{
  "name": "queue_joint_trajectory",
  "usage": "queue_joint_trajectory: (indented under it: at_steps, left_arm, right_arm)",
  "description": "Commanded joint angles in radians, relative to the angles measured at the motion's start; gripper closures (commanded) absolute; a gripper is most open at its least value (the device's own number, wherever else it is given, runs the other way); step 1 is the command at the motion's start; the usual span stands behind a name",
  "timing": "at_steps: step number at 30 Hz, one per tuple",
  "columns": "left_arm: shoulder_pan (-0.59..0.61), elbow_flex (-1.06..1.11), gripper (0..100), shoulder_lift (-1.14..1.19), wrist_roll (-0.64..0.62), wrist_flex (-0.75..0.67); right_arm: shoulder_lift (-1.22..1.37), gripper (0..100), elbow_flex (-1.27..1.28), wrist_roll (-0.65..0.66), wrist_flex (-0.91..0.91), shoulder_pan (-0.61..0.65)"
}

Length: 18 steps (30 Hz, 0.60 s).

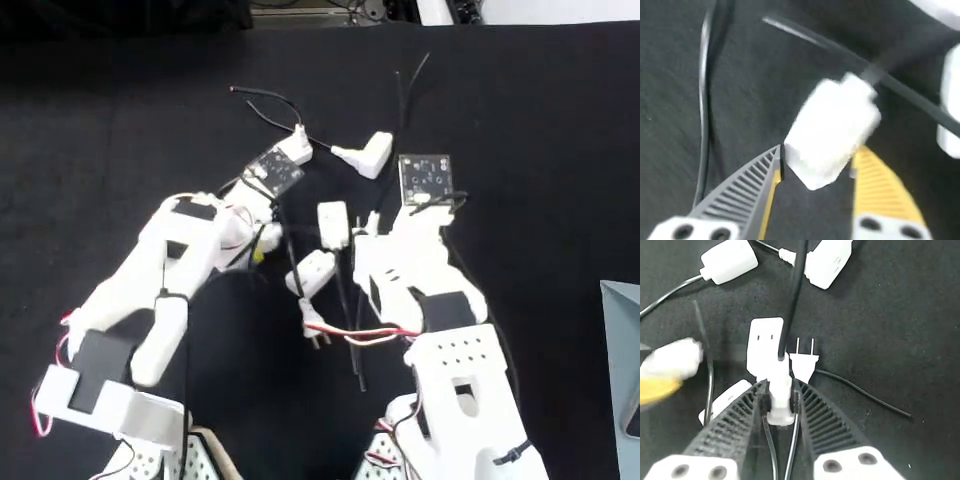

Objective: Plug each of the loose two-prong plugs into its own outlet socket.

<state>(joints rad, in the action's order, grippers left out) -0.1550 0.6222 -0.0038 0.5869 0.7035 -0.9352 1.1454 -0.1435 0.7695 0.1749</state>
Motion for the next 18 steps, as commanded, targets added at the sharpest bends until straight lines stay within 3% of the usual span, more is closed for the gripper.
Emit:
queue_joint_trajectory:
  at_steps: [1, 6, 11, 18]
  left_arm:
    - [-0.015, -0.039, 82, 0.025, -0.003, -0.041]
    - [-0.015, -0.042, 83, 0.025, -0.109, -0.046]
    - [-0.015, -0.035, 91, -0.003, -0.117, -0.026]
    - [-0.016, 0.044, 92, -0.218, -0.123, 0.161]
  right_arm:
    - [-0.019, 98.6, -0.002, -0.009, -0.018, -0.012]
    - [-0.019, 98.6, -0.002, -0.009, -0.018, -0.014]
    - [-0.019, 98.6, -0.001, -0.009, -0.018, -0.014]
    - [-0.019, 98.6, 0.001, -0.009, -0.014, -0.014]
